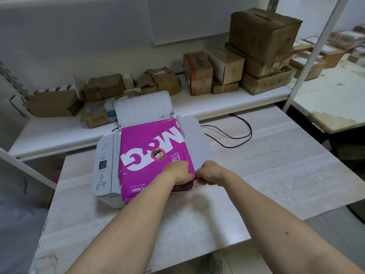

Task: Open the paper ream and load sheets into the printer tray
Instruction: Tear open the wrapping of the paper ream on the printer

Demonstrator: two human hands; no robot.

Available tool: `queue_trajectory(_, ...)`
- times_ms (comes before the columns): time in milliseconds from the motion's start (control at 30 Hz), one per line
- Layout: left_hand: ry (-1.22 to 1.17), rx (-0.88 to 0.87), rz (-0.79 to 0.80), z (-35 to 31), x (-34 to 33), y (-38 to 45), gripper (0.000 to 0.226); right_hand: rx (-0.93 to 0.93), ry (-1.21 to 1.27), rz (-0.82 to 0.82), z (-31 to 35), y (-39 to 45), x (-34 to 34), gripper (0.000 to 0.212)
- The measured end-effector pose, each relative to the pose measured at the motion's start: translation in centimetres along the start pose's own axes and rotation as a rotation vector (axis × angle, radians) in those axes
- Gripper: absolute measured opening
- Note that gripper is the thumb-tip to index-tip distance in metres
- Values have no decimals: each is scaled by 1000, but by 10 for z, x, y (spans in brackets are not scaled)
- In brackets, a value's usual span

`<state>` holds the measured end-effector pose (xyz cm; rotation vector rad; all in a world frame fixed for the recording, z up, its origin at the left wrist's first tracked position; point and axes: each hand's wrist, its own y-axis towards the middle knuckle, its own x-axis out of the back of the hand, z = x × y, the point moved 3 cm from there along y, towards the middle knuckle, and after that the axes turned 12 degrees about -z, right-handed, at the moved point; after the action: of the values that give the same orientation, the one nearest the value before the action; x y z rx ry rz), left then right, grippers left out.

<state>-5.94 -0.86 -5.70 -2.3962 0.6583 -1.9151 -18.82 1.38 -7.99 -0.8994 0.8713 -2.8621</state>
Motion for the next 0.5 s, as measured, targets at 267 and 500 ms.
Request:
queue_trajectory(267,4,-1,-8,2,1,1,38,-65,395,71,-17,-3,2,26)
queue_trajectory(500,2,-3,-5,1,1,1,37,-24,235,47,-4,9,6,24)
